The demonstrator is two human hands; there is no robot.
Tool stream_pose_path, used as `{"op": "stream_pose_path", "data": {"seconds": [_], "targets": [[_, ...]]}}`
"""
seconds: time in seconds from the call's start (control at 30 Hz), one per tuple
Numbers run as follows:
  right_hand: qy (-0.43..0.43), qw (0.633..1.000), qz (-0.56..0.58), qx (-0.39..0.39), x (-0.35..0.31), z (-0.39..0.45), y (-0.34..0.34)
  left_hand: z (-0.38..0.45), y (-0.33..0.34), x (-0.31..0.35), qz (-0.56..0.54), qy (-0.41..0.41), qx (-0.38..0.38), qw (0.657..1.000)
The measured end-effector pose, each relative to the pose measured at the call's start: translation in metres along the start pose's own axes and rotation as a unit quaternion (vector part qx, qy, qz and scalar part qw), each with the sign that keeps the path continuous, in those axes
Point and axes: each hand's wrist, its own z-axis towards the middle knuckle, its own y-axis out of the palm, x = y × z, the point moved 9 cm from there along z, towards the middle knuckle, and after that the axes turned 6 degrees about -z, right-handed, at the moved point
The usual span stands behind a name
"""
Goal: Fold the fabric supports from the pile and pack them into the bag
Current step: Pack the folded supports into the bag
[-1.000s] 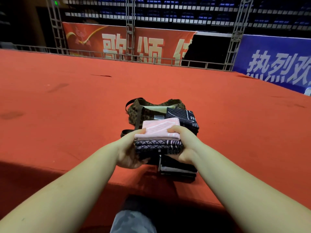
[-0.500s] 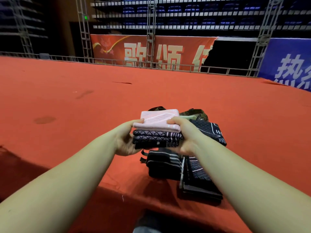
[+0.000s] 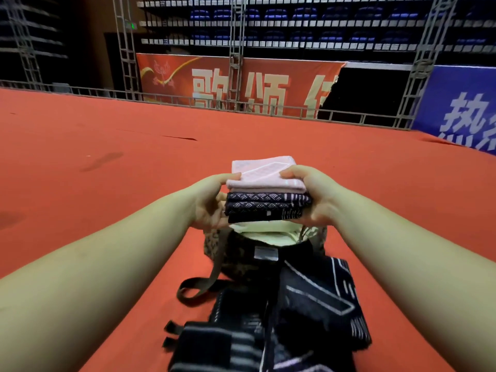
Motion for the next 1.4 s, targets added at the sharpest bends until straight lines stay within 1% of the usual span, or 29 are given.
{"op": "stream_pose_path", "data": {"seconds": [0.1, 0.17, 0.27, 0.37, 0.53, 0.7, 0.8, 0.93, 1.03, 1.2, 1.33, 1.4], "targets": [[0.012, 1.000, 0.007, 0.006, -0.010, 0.047, -0.038, 0.057, 0.012, 0.012, 0.017, -0.020, -0.013, 1.000], [0.026, 1.000, 0.014, 0.007, -0.012, 0.071, -0.060, 0.090, 0.023, 0.016, -0.003, -0.042, -0.019, 0.999], [0.050, 0.998, 0.038, 0.008, -0.014, 0.093, -0.084, 0.110, 0.038, 0.018, 0.005, -0.062, 0.009, 0.998], [0.073, 0.995, 0.067, 0.011, -0.026, 0.097, -0.094, 0.111, 0.053, 0.032, 0.017, -0.082, 0.044, 0.996], [0.115, 0.989, 0.087, 0.030, -0.054, 0.087, -0.100, 0.095, 0.077, 0.061, 0.011, -0.138, 0.053, 0.989], [0.160, 0.982, 0.084, 0.059, -0.058, 0.079, -0.097, 0.084, 0.078, 0.074, 0.028, -0.180, 0.074, 0.980], [0.186, 0.978, 0.059, 0.073, -0.046, 0.085, -0.092, 0.086, 0.064, 0.064, 0.039, -0.187, 0.101, 0.977], [0.213, 0.973, -0.007, 0.089, -0.021, 0.100, -0.083, 0.093, 0.038, 0.035, 0.005, -0.201, 0.134, 0.970], [0.212, 0.970, -0.064, 0.104, 0.007, 0.121, -0.082, 0.101, 0.024, 0.012, -0.018, -0.195, 0.169, 0.966], [0.194, 0.966, -0.120, 0.118, 0.024, 0.139, -0.082, 0.126, 0.008, -0.019, -0.049, -0.169, 0.197, 0.965], [0.204, 0.955, -0.179, 0.123, 0.049, 0.153, -0.093, 0.138, 0.004, -0.048, -0.052, -0.197, 0.211, 0.956], [0.209, 0.946, -0.217, 0.120, 0.060, 0.155, -0.094, 0.139, 0.001, -0.062, -0.031, -0.215, 0.214, 0.952]]}}
